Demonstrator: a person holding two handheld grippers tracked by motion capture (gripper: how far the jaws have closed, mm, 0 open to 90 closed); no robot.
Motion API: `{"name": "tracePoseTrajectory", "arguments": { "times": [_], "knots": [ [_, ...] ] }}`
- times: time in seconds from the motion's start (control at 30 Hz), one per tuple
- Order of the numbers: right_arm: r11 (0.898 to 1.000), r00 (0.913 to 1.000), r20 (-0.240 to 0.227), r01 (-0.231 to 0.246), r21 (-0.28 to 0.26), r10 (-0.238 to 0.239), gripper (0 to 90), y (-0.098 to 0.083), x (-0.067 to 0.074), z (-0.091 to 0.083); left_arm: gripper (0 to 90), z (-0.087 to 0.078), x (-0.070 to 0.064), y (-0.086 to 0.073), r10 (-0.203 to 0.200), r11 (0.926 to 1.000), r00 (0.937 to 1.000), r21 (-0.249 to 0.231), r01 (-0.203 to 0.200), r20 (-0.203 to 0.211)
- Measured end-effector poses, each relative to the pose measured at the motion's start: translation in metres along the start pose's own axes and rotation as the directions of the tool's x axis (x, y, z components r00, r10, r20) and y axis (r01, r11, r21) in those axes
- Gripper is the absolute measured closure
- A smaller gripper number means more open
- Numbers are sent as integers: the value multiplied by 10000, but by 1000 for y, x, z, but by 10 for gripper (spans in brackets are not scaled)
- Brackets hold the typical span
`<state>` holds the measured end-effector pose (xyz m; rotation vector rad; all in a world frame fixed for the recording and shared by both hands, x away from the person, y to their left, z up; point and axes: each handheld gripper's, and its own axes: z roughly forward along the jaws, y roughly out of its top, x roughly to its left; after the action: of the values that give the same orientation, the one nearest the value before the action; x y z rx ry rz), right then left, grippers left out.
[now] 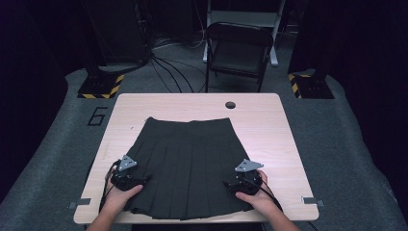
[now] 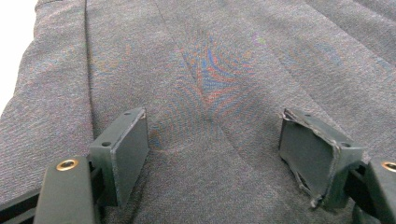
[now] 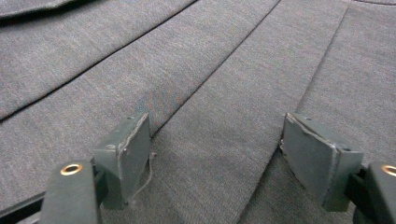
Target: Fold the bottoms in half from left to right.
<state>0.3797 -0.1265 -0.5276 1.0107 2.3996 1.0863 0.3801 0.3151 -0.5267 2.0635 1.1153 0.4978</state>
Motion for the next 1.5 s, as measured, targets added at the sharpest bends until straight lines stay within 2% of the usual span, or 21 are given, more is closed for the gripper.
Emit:
{"name": "tracePoseTrajectory", "arguments": {
  "times": [0.3, 0.43, 0.53, 0.73, 0.83, 1.0, 1.07, 1.1, 1.17, 1.37, 1.5],
  "knots": [
    [10000, 10000, 39, 38, 49, -39, 213, 0, 0, 0, 239, 0, 0, 0, 59, 10000, 10000, 44, -59, 6],
    [9999, 9999, 32, 101, 53, -101, 212, 1, -1, 1, 240, 0, 0, 0, -39, 10000, 10000, -75, 39, -5],
    [9999, 9999, 35, 104, 52, -104, 212, 1, -1, 1, 242, -1, -1, 0, 53, 10000, 10000, -32, -53, -44],
    [9999, 9999, 20, 103, 52, -103, 213, 1, -1, 1, 280, -2, 0, -1, -123, 9999, 9999, -78, 122, -110],
    [9999, 9999, 33, 108, 56, -109, 213, 1, -1, 1, 315, -2, 1, -1, -508, 9984, 9985, -248, 504, -184],
    [9999, 9999, 65, 88, 82, -88, 217, 1, -1, 0, 351, -5, 3, 2, -873, 9962, 9961, -80, 872, -123],
    [9999, 10000, 35, 88, 118, -88, 217, 1, -1, 0, 359, -7, 4, 6, -1118, 9937, 9937, -25, 1118, -112],
    [10000, 10000, 44, 56, 49, -56, 218, 1, -1, 0, 365, -7, 4, 6, -1118, 9937, 9937, -25, 1118, -112],
    [10000, 10000, 34, 56, 49, -56, 218, 1, -1, 0, 389, -9, 6, 11, -1414, 9899, 9899, 57, 1414, -65],
    [9999, 10000, 58, 69, 99, -70, 218, 1, -1, 0, 426, -14, 11, 36, -1349, 9896, 9908, 527, 1340, 143],
    [10000, 10000, 49, 50, 84, -51, 218, 1, -1, 0, 461, -14, 15, 43, -1403, 9894, 9901, 401, 1399, 83]
  ]
}}
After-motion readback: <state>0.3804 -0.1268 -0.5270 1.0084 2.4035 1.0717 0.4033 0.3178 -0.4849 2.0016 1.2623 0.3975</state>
